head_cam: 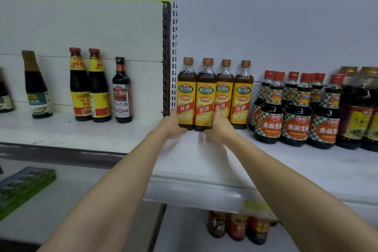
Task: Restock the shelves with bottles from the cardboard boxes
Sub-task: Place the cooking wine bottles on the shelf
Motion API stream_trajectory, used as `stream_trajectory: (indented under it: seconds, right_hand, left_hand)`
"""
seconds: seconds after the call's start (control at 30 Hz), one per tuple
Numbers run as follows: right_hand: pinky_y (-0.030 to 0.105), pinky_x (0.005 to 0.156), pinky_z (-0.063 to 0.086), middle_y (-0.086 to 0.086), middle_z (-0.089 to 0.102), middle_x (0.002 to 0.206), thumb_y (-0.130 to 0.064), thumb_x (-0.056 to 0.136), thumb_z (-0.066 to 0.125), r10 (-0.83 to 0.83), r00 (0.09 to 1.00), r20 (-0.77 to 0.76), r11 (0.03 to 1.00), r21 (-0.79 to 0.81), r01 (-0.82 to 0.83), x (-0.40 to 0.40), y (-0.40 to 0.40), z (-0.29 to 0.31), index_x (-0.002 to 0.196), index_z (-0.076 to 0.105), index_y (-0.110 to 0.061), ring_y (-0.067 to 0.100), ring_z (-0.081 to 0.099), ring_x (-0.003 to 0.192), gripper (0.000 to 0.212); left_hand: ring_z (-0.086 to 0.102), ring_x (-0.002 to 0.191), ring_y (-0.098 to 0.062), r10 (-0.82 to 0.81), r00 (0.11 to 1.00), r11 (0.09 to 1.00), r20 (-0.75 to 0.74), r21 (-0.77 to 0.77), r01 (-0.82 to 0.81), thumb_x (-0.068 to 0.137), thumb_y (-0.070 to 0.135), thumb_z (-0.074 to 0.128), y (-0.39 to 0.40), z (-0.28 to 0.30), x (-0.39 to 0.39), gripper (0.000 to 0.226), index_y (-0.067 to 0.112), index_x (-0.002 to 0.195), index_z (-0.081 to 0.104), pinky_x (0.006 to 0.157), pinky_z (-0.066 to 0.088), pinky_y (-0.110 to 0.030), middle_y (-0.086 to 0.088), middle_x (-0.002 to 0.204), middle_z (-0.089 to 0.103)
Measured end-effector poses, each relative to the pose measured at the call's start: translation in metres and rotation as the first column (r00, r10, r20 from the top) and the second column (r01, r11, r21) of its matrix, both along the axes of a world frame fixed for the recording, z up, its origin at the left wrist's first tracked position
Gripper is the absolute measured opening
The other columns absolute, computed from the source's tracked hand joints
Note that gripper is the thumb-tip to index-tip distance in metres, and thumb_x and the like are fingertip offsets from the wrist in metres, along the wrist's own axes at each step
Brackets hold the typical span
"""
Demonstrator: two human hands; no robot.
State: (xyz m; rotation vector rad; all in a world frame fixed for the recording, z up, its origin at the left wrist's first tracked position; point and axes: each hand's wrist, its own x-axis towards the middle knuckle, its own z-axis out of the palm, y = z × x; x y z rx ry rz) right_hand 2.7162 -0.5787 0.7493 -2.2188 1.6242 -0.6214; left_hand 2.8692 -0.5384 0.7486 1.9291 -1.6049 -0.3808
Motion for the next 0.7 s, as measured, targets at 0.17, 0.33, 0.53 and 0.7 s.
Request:
stream_trajectory:
  seconds: [0.17, 0.33, 0.53, 0.7]
  right_hand:
    - [0.043, 0.103, 0.042, 0.014, 0.04, 0.144, -0.026, 0.093, 0.059, 0.044, 0.998, -0.053, 0.995, -0.092, -0.049, 0.002, 0.048, 0.003, 0.153, -0.005, -0.019, 0.032, 0.045, 0.127, 0.088]
    - [0.047, 0.109, 0.035, 0.015, 0.03, 0.152, -0.033, 0.092, 0.061, 0.103, 0.991, -0.08, 0.986, -0.12, -0.112, 0.006, 0.094, 0.012, 0.153, -0.003, -0.021, 0.033, 0.033, 0.136, 0.089]
    - [0.053, 0.112, 0.027, 0.015, 0.015, 0.157, -0.041, 0.094, 0.056, 0.227, 0.957, -0.178, 0.964, -0.099, -0.247, 0.012, 0.148, 0.025, 0.153, -0.003, -0.02, 0.037, 0.018, 0.142, 0.086]
    - [0.053, 0.109, 0.027, 0.015, 0.015, 0.156, -0.047, 0.094, 0.052, 0.366, 0.901, -0.232, 0.913, -0.097, -0.396, 0.024, 0.194, 0.015, 0.153, -0.001, -0.02, 0.037, 0.017, 0.141, 0.084]
  left_hand:
    - [0.048, 0.123, -0.028, -0.066, 0.995, 0.997, 0.073, -0.031, 0.069, 0.09, 0.021, 0.063, 0.038, 0.002, -0.009, 0.069, 0.01, 0.145, 0.023, 0.099, 0.041, -0.035, -0.012, 0.138, 0.047]
    - [0.048, 0.124, -0.031, -0.036, 0.992, 0.998, 0.12, -0.049, 0.042, 0.089, 0.028, 0.063, 0.088, 0.011, -0.013, 0.072, 0.012, 0.146, 0.023, 0.101, 0.042, -0.038, -0.015, 0.14, 0.044]
    - [0.041, 0.13, -0.03, 0.109, 0.98, 0.992, 0.169, -0.085, -0.095, 0.088, 0.032, 0.064, 0.155, 0.026, -0.006, 0.078, 0.012, 0.148, 0.02, 0.099, 0.038, -0.035, -0.015, 0.145, 0.038]
    - [0.038, 0.133, -0.031, 0.229, 0.952, 0.973, 0.202, -0.018, -0.23, 0.088, 0.033, 0.062, 0.213, 0.016, 0.0, 0.078, 0.007, 0.148, 0.021, 0.103, 0.036, -0.036, -0.016, 0.149, 0.035]
